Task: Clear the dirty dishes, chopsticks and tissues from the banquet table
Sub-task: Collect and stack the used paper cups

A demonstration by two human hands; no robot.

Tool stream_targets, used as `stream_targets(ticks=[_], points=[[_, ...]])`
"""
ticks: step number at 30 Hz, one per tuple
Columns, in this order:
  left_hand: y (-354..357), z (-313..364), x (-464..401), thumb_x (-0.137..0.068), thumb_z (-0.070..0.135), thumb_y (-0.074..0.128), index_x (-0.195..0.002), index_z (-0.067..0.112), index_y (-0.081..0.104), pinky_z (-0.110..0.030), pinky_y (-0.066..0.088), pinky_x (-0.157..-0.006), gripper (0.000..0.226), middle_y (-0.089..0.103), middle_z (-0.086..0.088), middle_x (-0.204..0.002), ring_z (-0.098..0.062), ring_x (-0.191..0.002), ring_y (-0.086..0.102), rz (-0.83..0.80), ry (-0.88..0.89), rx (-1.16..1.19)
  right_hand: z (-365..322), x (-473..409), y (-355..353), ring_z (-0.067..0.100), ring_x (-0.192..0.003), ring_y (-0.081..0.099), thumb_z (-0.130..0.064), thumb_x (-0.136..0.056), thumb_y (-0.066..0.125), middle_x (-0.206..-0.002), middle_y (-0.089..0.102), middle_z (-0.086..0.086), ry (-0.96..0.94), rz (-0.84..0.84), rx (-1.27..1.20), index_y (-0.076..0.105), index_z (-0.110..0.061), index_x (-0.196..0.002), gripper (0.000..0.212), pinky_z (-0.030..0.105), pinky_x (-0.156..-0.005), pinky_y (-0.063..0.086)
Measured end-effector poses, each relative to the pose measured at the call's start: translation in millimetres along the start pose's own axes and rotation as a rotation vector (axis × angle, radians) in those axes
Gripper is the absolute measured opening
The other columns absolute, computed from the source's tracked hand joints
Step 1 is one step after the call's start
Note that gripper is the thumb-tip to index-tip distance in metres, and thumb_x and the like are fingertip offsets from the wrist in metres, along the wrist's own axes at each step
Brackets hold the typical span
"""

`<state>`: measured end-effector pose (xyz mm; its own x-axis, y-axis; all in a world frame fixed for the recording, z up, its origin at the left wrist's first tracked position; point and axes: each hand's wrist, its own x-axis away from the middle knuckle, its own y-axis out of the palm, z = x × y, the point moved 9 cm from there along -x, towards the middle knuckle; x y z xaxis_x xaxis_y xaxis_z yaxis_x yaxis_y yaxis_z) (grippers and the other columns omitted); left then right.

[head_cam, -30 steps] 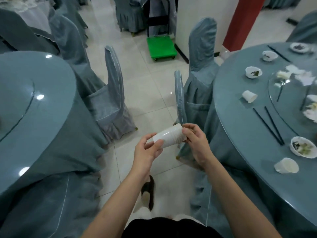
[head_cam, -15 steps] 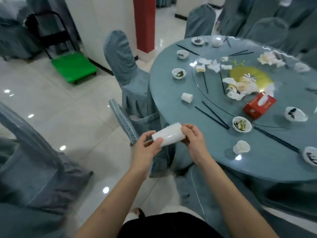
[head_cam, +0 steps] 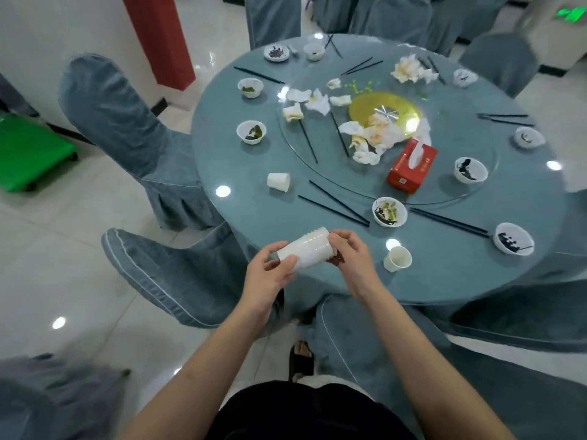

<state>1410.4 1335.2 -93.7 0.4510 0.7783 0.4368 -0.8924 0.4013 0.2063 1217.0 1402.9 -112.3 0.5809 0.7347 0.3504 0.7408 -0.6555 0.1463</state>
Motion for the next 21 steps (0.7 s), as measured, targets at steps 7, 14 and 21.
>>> stream_targets(ticks=[7,14,21], points=[[61,-24,-56,-0.094,0.013,0.072,-0.124,0.016,0.063,-0.039,0.058,-0.097,0.031,0.068,-0.015,-0.118,-0.027,-0.108,0.070,-0.032,-0.116,-0.028,-1,-50,-79,0.019,-0.089,0.068,-0.024,-0.099,0.066,-0.104,0.073,0.006,0.042,0.066,0.032,0.066,-0.013,-0.107,0.014,0.038,-0.090,0.059],[100,-52,-79,-0.094,0.009,0.071,-0.124,0.012,0.061,-0.040,0.058,-0.099,0.031,0.068,-0.015,-0.117,-0.027,-0.105,0.070,-0.028,-0.209,-0.023,12,-86,-195,0.017,-0.117,0.054,-0.029,-0.091,0.072,-0.123,0.063,-0.005,-0.035,0.333,0.810,0.063,-0.021,-0.120,0.031,0.038,-0.101,0.047],[108,-50,-91,-0.093,0.010,0.073,-0.123,0.015,0.063,-0.039,0.057,-0.099,0.032,0.069,-0.015,-0.120,-0.025,-0.107,0.072,-0.033,-0.201,-0.058,49,-108,-224,0.032,-0.133,0.040,-0.036,-0.085,0.077,-0.152,0.043,0.004,0.103,0.188,1.274,0.047,-0.024,-0.147,0.070,0.042,-0.112,0.037]])
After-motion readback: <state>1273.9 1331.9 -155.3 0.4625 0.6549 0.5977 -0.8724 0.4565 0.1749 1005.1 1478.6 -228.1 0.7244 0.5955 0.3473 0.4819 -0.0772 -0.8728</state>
